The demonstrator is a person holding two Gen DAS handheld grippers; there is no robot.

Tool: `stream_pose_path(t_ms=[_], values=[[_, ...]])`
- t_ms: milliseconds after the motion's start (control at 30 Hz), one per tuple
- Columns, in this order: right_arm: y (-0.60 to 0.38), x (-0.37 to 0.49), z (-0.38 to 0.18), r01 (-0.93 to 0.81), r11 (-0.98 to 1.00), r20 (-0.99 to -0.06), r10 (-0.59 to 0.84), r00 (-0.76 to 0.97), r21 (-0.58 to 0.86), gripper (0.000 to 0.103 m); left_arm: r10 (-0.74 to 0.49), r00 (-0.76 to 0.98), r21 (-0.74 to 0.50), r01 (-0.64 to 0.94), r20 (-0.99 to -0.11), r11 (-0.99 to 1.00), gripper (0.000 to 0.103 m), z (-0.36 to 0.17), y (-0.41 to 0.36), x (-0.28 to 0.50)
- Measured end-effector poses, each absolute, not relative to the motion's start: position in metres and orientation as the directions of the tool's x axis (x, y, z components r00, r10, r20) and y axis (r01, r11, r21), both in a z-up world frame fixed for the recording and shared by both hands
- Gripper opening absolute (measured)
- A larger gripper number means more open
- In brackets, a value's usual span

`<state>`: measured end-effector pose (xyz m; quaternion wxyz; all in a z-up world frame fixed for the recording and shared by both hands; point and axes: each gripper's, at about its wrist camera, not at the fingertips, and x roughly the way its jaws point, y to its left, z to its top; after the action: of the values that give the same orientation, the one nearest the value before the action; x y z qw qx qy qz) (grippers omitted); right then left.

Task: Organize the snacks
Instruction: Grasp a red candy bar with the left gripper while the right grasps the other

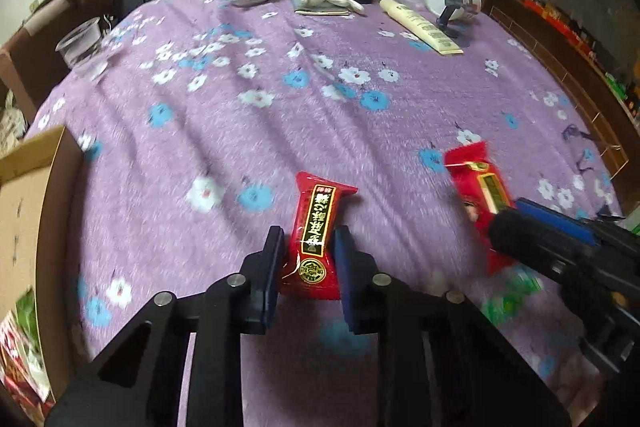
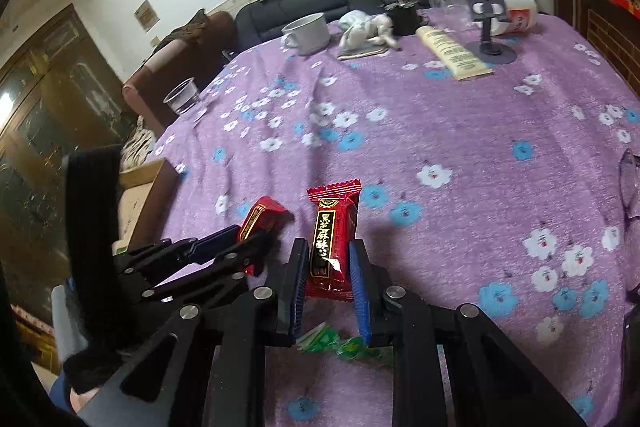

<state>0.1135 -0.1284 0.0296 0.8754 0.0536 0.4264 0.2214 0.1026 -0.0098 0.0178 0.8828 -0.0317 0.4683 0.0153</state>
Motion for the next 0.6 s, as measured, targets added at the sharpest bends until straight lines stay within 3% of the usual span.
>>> stream_pose_path(t_ms=[300,600], values=[[-0.075,0.084,0.013,-0.489,0.851,-0.764,0.442,0.469,0.192,0.021,0.073,0.593,-0.017,-0.146,-0.802,0.989,0.023,0.016,0.021,0.053],[-0.070,0.091,-0.003,-0.480,0.865,-0.796,0.393,0.461,0.149,0.025,0.102,0.624,0.024,-0.132,-0.775,0.991,0.023,0.009,0.017,0.053]])
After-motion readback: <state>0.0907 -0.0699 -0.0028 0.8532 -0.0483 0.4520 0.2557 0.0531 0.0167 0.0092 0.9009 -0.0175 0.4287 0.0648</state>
